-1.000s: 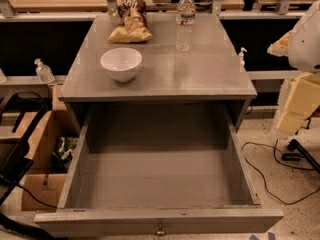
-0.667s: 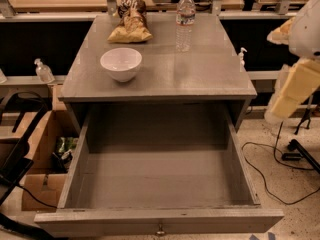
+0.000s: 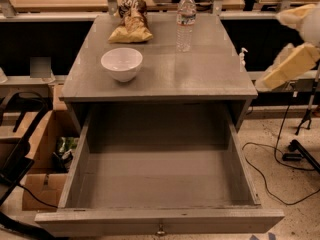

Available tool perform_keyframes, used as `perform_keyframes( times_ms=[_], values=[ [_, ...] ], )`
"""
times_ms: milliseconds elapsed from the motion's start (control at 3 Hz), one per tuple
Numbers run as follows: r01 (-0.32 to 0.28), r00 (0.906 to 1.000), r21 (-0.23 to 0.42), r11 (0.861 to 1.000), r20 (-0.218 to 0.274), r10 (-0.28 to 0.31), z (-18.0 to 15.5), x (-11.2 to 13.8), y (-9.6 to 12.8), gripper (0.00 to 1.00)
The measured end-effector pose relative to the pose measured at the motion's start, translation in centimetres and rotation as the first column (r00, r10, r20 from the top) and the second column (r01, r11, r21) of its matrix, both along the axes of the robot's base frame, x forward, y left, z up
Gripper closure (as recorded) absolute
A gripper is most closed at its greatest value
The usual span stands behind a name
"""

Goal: Place water bottle into top drawer

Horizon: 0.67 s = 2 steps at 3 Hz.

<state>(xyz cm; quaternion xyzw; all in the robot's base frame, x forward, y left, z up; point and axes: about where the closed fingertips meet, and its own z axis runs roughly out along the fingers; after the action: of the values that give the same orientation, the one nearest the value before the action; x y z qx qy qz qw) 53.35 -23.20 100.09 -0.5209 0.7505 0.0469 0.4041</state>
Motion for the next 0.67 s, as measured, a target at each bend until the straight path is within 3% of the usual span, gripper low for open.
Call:
perform_keyframes(
  times_ms=[333, 667],
  values=[
    [-0.018, 0.9896, 0.195, 0.981, 0.143, -0.010, 0.1, 1.4, 0.1, 0.00],
    [-0.027, 0.9634, 0.378, 0.925, 0.257, -0.077, 1.4, 3.0, 1.4, 0.00]
  ],
)
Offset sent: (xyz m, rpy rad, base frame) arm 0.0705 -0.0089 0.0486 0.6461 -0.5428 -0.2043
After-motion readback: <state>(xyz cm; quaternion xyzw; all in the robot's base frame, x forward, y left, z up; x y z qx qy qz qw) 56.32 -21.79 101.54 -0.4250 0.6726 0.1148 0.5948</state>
